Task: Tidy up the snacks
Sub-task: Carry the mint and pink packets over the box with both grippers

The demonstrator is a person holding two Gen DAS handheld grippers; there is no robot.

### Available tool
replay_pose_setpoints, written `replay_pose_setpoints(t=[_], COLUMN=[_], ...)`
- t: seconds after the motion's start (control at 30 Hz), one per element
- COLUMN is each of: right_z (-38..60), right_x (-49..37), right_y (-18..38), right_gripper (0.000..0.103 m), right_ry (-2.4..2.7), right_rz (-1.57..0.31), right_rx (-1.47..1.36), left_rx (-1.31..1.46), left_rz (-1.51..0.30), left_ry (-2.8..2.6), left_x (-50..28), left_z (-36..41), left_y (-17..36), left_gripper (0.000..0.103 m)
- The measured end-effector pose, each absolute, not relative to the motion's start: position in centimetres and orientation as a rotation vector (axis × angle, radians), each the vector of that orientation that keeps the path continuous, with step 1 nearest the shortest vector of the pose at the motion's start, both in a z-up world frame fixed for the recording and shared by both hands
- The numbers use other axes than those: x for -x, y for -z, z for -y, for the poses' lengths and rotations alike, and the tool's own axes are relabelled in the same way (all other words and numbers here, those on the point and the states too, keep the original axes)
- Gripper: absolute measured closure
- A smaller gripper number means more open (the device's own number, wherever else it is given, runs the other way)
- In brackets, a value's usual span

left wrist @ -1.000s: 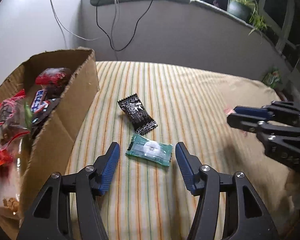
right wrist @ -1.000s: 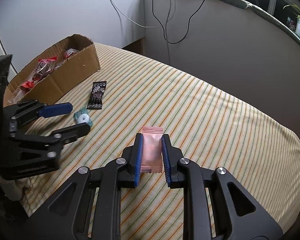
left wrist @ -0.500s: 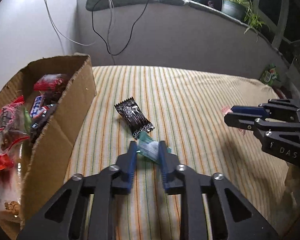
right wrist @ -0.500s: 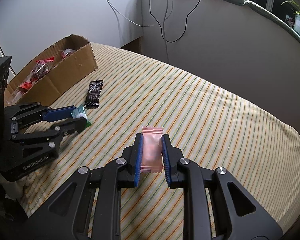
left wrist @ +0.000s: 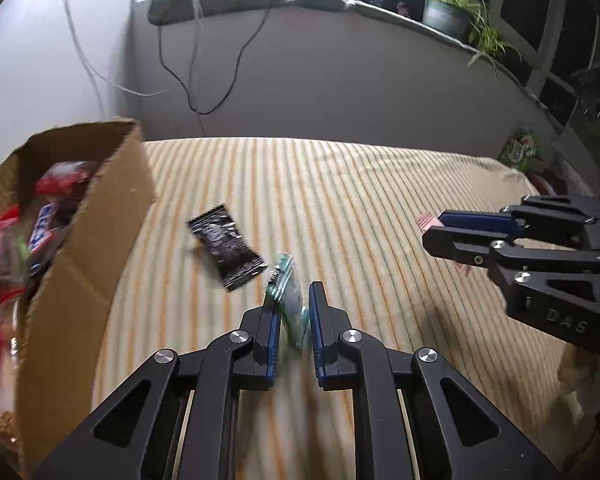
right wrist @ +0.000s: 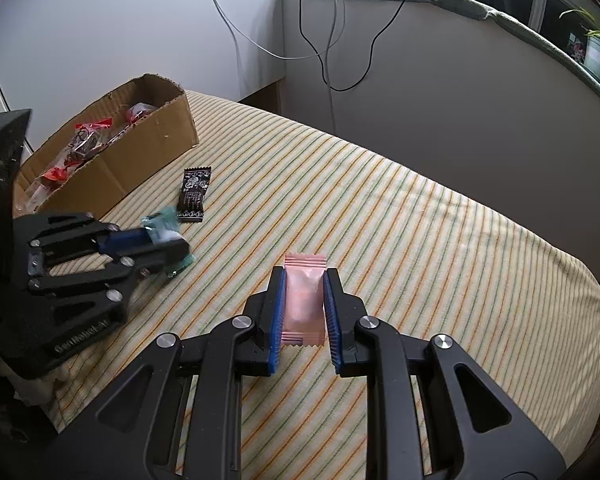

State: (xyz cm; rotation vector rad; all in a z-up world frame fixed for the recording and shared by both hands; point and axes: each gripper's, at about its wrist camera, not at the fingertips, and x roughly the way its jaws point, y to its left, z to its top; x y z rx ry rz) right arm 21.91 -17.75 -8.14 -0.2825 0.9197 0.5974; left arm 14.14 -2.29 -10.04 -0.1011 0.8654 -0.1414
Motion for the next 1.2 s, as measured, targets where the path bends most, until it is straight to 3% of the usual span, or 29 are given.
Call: replay_pose_setpoints(t=[0.17,0.67,1.2], right_z=[18.6,18.1,9.0], right_x=[-21.9,-21.4,-20.5], right_y=[8.3,7.4,3.6], right_gripper=[0.084,0.084,0.084], right_ry=[-0.589,-0.604,-0.734], right_rz=[-0.919,-0.885,-0.8], right_rx=[0.273,0.248,0.28], left_rx=[0.095,0.135,0.182], left_rz=[-0.885,-0.764,-0.657], left_ry=[0.15,0.144,-0.01], left_x=[-14.7,-11.0,-6.3], left_z=[2.7,-0.2,-8.5], left_y=[10.4,5.8,2.4], left_gripper=[0.098,0.098,0.098])
